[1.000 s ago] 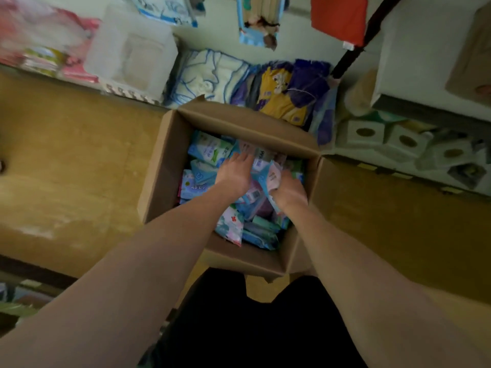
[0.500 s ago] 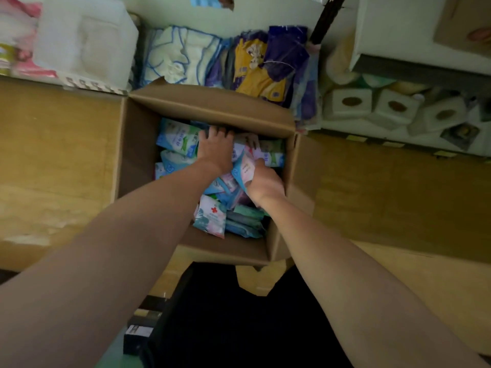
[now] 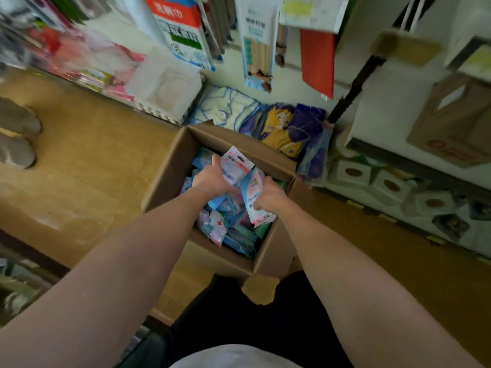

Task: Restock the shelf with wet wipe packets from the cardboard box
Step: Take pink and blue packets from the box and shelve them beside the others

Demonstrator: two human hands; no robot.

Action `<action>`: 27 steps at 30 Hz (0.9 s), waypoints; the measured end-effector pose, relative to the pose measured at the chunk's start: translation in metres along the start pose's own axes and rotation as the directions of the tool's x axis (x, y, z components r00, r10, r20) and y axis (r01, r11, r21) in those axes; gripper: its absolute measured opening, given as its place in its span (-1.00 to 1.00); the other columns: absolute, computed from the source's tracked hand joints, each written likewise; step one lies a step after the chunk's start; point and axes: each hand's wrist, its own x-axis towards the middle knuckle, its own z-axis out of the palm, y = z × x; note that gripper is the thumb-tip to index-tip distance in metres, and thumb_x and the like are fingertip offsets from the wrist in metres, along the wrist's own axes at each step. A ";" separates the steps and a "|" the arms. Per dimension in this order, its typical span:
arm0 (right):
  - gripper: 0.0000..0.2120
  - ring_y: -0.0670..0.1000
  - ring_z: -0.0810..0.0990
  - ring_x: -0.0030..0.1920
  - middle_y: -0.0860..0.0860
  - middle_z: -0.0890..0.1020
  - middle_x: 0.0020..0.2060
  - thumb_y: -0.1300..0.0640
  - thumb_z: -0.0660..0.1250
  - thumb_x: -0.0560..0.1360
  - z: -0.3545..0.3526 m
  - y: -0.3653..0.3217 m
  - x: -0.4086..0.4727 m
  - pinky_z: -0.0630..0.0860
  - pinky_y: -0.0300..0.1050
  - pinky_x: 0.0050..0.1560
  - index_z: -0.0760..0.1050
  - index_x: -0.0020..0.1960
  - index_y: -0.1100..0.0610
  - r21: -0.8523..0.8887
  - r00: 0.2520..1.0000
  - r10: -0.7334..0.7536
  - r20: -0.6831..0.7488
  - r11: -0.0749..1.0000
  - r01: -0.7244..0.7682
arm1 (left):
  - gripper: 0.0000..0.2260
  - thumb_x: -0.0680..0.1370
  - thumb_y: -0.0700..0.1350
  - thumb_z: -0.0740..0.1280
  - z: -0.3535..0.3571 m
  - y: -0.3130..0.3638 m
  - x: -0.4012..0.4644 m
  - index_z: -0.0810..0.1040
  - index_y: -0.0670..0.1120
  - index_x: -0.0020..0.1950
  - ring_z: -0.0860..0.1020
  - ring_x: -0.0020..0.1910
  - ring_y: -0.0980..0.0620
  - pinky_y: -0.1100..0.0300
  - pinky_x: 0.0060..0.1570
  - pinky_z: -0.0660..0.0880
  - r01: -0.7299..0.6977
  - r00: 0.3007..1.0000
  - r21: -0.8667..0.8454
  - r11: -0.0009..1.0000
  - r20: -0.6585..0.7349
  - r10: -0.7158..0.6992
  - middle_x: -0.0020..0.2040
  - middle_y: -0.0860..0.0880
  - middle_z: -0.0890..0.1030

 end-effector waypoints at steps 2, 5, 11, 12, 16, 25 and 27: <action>-0.20 0.16 0.55 0.19 0.16 0.47 0.27 0.22 0.51 0.44 -0.012 -0.005 -0.010 0.61 0.03 0.09 0.15 0.53 0.17 -0.100 0.998 -0.054 0.040 0.993 0.058 | 0.02 0.33 0.32 0.48 -0.006 0.010 -0.014 0.02 -0.10 0.54 0.53 0.18 -0.19 -0.04 -0.07 0.52 0.032 0.999 -0.122 0.992 -0.033 -0.036 0.32 -0.14 0.48; -0.40 0.13 0.55 0.11 0.15 0.48 0.23 0.13 0.52 0.45 -0.027 -0.008 -0.023 0.59 0.02 0.05 0.33 0.38 0.21 -0.226 0.990 -0.114 0.088 0.965 0.132 | -0.18 0.50 0.27 0.35 -0.013 0.022 -0.032 0.14 -0.23 0.50 0.53 0.13 -0.21 0.02 -0.15 0.41 0.051 0.994 -0.219 0.974 -0.088 -0.072 0.26 -0.21 0.50; -0.51 0.12 0.51 0.02 0.15 0.49 0.22 0.12 0.48 0.50 -0.049 -0.013 -0.047 0.52 -0.02 -0.06 0.36 0.33 0.20 -0.310 0.982 -0.189 0.006 0.933 0.181 | -0.62 0.53 0.00 0.42 -0.030 0.032 -0.062 0.41 -0.21 0.15 0.49 0.01 -0.09 0.05 -0.06 0.42 -0.039 0.985 -0.263 0.964 -0.170 -0.006 0.00 -0.10 0.51; -0.49 0.13 0.53 0.06 0.15 0.50 0.24 0.12 0.48 0.50 -0.052 -0.014 -0.053 0.54 -0.02 -0.03 0.37 0.35 0.23 -0.305 0.983 -0.186 0.001 0.936 0.177 | -0.62 0.51 -0.02 0.44 -0.033 0.034 -0.067 0.44 -0.20 0.18 0.52 0.05 -0.09 0.04 -0.01 0.45 -0.058 0.985 -0.295 0.954 -0.174 0.006 0.04 -0.10 0.54; -0.48 0.17 0.59 0.15 0.18 0.57 0.20 0.12 0.54 0.45 -0.066 -0.017 -0.074 0.59 0.02 0.04 0.45 0.29 0.31 -0.329 0.980 -0.197 -0.010 0.926 0.183 | -0.59 0.48 -0.13 0.46 -0.049 0.045 -0.080 0.46 -0.19 0.27 0.52 0.11 -0.15 0.02 0.04 0.46 -0.134 0.982 -0.273 0.953 -0.168 0.090 0.09 -0.15 0.56; -0.73 0.07 0.59 -0.06 0.12 0.61 -0.04 0.18 0.56 0.38 -0.075 0.002 -0.121 0.52 -0.01 -0.22 0.59 0.03 0.19 -0.075 0.901 -0.229 -0.368 0.973 0.217 | -0.68 0.44 -0.26 0.48 -0.069 0.067 -0.092 0.32 -0.10 -0.26 0.30 -0.30 0.02 0.12 -0.28 0.27 -0.200 0.979 -0.303 0.932 -0.018 0.205 -0.29 -0.04 0.30; -0.78 -0.01 0.49 -0.25 0.02 0.51 -0.25 0.16 0.55 0.40 -0.080 0.012 -0.134 0.39 -0.11 -0.36 0.49 -0.20 0.11 0.015 0.887 -0.211 -0.411 0.971 0.238 | -0.83 0.48 -0.20 0.48 -0.069 0.076 -0.097 0.49 -0.14 -0.06 0.47 -0.18 0.01 0.09 -0.17 0.42 -0.252 0.964 -0.340 0.906 -0.003 0.267 -0.17 -0.06 0.51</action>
